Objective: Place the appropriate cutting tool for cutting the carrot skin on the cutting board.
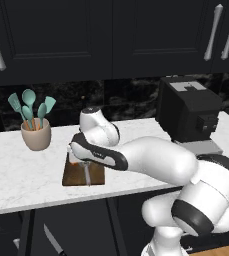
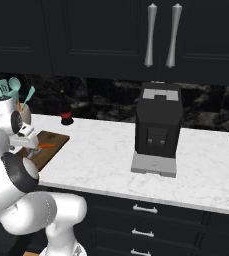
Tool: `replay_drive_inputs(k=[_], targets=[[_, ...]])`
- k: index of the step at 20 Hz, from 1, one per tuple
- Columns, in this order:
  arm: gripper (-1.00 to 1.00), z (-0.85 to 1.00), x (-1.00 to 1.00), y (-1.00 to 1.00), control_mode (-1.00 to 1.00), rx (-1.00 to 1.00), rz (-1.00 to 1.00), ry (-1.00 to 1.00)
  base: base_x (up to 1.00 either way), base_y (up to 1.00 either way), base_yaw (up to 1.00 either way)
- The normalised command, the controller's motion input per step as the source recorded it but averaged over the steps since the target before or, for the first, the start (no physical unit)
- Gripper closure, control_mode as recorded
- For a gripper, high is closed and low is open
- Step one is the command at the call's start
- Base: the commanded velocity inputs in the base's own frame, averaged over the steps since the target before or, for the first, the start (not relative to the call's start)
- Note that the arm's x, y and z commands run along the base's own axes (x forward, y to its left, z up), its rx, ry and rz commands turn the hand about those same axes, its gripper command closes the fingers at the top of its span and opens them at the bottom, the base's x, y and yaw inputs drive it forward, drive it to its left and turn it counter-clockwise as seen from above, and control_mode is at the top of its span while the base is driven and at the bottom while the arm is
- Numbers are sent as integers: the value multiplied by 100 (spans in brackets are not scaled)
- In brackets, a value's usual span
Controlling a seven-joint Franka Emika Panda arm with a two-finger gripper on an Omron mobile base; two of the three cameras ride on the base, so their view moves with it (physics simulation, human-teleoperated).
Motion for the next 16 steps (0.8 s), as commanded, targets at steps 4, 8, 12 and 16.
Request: replay_drive_inputs(k=[4, 8, 12, 16], targets=[[-100, 32, -17, -25, -100, 0, 0, 0, 0, 0, 0], [-100, 22, -20, -30, -100, 0, 0, 0, 0, 0, 0], [-100, 25, -24, -34, -100, 0, 0, 0, 0, 0, 0], [-100, 21, -27, -34, -100, 0, 0, 0, 0, 0, 0]])
